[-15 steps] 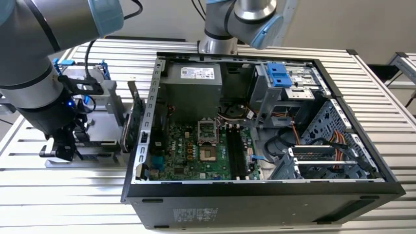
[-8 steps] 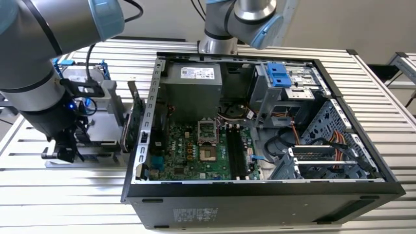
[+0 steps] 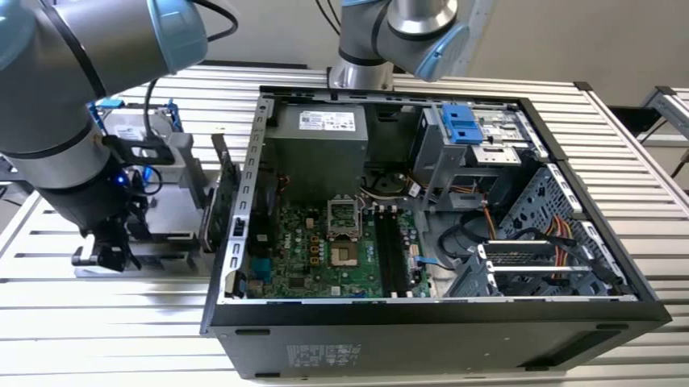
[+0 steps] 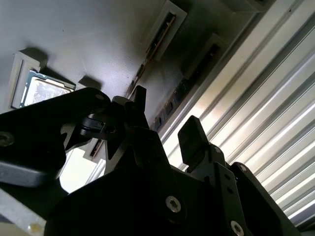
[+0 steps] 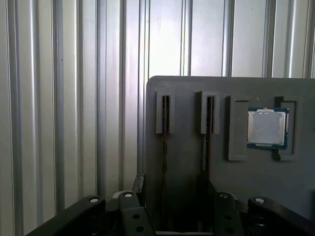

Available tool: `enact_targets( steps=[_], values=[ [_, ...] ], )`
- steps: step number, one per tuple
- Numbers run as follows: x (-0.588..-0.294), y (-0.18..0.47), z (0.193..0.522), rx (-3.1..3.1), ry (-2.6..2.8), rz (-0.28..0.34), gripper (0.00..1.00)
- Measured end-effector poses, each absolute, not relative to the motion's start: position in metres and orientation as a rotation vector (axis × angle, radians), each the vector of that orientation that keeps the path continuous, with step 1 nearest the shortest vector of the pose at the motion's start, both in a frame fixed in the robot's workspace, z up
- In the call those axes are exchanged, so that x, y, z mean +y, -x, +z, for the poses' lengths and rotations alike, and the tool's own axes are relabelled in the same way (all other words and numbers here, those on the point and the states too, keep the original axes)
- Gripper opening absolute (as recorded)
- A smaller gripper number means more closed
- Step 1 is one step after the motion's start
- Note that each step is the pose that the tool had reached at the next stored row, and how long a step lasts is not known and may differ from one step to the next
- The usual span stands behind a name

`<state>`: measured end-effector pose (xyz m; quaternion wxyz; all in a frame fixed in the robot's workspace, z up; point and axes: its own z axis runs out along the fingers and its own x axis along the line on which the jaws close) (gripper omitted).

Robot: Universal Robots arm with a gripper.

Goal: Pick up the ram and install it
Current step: 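Pick up the ram and move it above insertion slot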

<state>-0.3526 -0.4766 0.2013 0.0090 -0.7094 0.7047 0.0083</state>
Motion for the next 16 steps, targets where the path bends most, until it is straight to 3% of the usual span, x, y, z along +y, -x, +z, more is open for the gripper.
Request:
enact_targets(
  steps=[16],
  values=[
    [-0.4768,0.3526,0.1923,2.202,2.216,0.026,0.00]
  ],
)
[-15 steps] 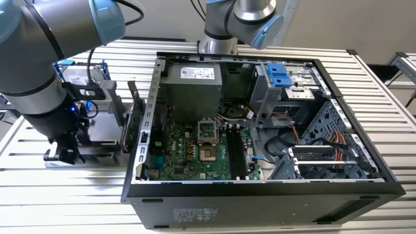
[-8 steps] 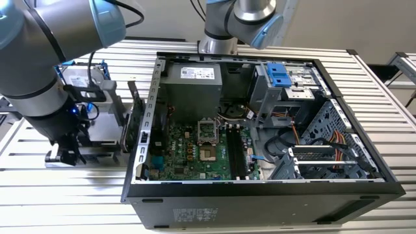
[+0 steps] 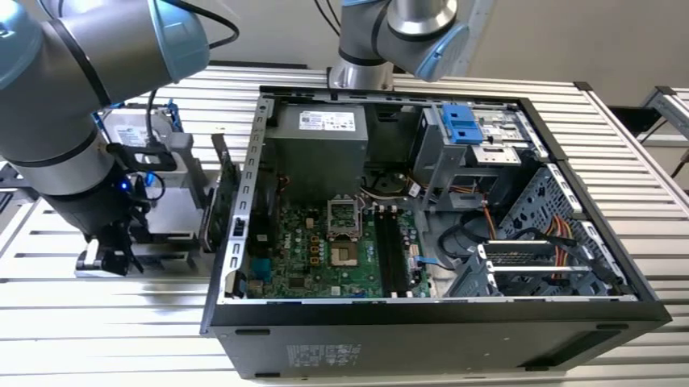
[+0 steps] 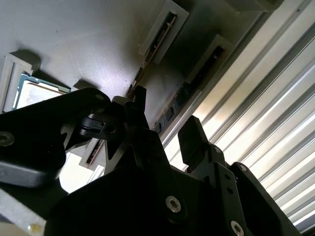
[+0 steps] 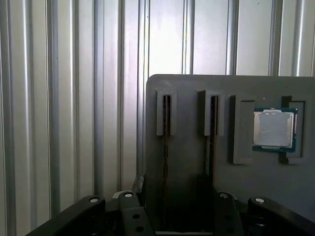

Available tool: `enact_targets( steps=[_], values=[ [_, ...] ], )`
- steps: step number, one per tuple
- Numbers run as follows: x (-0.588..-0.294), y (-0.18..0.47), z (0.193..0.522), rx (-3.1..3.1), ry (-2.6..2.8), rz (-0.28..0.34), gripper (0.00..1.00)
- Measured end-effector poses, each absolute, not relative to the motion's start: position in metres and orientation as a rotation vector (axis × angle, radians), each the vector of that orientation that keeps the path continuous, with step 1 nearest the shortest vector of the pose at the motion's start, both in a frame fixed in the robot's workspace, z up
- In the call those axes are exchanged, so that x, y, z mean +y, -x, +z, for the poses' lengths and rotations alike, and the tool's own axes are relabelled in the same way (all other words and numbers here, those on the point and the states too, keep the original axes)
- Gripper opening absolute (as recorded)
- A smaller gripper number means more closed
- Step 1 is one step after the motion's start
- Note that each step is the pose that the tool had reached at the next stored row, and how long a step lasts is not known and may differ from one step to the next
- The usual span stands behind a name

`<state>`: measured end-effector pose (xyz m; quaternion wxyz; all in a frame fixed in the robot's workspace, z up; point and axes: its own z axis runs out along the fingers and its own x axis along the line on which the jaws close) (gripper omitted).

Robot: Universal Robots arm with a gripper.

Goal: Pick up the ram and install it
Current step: 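Pick up the ram and move it above insertion slot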

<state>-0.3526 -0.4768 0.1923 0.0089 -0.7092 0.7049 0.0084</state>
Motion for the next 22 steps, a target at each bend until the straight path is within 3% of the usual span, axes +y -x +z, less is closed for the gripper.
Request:
enact_targets(
  steps=[9,10,17,18,22],
  values=[
    [-0.4768,0.3526,0.1919,2.202,2.215,0.026,0.00],
    [-0.4769,0.3526,0.1919,2.202,2.216,0.026,1.00],
    [-0.4768,0.3526,0.1916,2.202,2.215,0.026,1.00],
    [-0.4768,0.3526,0.1916,2.202,2.215,0.026,0.00],
    [-0.4768,0.3526,0.1915,2.202,2.215,0.026,0.00]
  ],
)
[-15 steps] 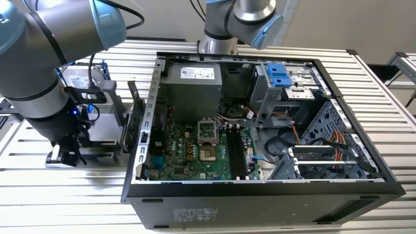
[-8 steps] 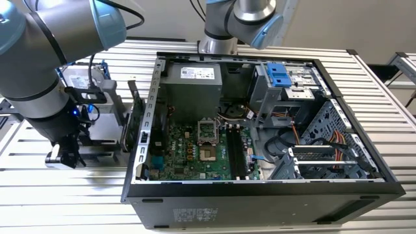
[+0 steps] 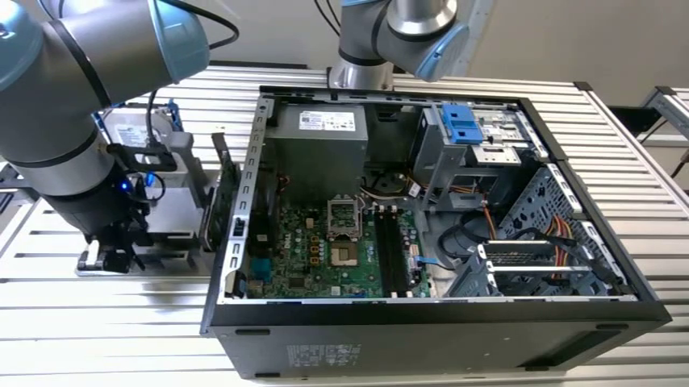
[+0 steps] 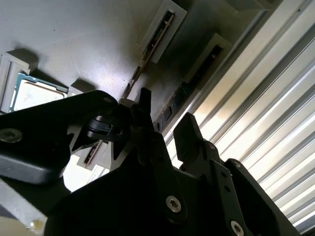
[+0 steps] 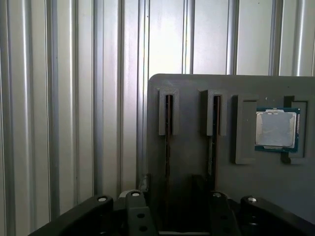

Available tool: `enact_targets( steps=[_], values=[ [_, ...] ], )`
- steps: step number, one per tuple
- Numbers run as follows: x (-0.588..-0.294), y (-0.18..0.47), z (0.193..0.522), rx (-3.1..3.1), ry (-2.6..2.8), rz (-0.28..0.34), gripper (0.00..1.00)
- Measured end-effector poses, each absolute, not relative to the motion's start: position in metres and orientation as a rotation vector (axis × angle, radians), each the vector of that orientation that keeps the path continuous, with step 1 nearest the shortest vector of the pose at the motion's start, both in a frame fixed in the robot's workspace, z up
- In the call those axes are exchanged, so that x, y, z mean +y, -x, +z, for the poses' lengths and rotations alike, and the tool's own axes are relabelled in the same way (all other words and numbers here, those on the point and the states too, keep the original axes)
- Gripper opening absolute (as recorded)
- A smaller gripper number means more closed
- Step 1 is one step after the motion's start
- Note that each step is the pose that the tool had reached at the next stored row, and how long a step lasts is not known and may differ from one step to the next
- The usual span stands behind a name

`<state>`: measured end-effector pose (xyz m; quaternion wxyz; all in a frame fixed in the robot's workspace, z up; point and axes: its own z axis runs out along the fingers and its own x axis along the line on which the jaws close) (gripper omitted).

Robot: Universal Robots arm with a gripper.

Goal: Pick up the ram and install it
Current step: 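Pick up the ram and move it above insertion slot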

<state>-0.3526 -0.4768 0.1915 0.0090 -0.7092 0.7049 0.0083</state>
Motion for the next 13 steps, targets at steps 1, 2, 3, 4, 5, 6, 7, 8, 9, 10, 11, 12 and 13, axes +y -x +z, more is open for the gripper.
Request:
enact_targets(
  steps=[1,2,3,4,5,6,7,8,9,10,11,12,13],
  values=[
    [-0.4768,0.3526,0.1915,2.202,2.215,0.026,0.00],
    [-0.4768,0.3526,0.1914,2.202,2.215,0.026,0.00],
    [-0.4768,0.3526,0.1913,2.202,2.215,0.026,0.00],
    [-0.4768,0.3526,0.1913,2.202,2.215,0.026,0.00],
    [-0.4768,0.3526,0.1913,2.202,2.215,0.026,0.00],
    [-0.4768,0.3526,0.1912,2.202,2.215,0.026,0.00],
    [-0.4769,0.3526,0.1912,2.202,2.216,0.026,0.00],
    [-0.4768,0.3526,0.1912,2.202,2.215,0.026,0.00],
    [-0.4768,0.3526,0.1912,2.202,2.215,0.026,0.00],
    [-0.4768,0.3526,0.1912,2.202,2.215,0.026,0.00],
    [-0.4768,0.3526,0.1911,2.202,2.215,0.026,0.00],
    [-0.4768,0.3526,0.1911,2.202,2.215,0.026,0.00],
    [-0.4768,0.3526,0.1911,2.202,2.216,0.026,0.00]
  ],
)
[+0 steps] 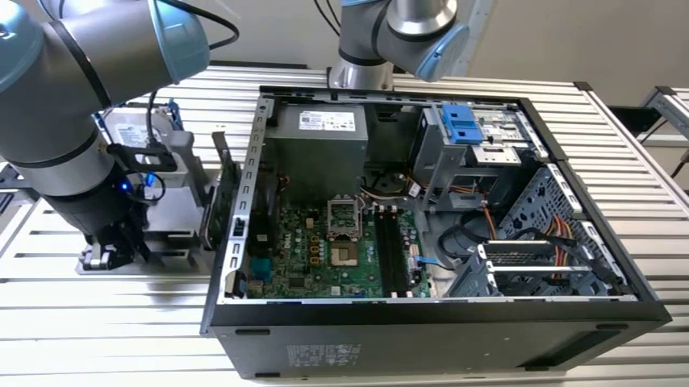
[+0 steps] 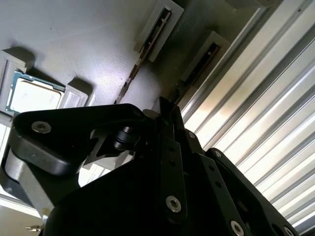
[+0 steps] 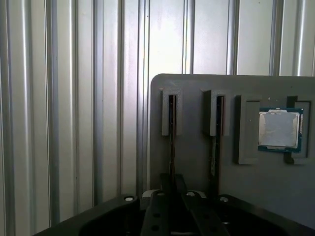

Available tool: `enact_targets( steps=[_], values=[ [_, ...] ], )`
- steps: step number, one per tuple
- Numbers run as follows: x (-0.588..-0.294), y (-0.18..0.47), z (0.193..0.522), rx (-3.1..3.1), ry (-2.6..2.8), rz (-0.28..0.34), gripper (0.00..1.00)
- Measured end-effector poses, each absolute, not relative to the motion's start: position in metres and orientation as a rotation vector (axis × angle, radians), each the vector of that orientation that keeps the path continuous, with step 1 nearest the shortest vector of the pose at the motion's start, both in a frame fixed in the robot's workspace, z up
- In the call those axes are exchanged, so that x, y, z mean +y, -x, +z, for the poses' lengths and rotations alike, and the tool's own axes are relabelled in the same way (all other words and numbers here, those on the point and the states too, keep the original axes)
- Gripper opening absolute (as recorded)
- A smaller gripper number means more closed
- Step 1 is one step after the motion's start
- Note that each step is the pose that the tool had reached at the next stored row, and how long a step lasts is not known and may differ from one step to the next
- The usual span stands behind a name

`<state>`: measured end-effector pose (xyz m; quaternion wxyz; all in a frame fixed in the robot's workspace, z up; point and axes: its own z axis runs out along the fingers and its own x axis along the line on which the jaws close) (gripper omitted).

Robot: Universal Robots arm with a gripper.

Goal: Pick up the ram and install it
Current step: 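Pick up the ram and move it above insertion slot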

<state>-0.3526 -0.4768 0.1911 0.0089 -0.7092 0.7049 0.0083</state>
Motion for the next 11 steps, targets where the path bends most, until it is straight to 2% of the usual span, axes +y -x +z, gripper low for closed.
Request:
enact_targets(
  steps=[11],
  values=[
    [-0.4768,0.3526,0.1908,2.202,2.216,0.026,0.00]
  ],
)
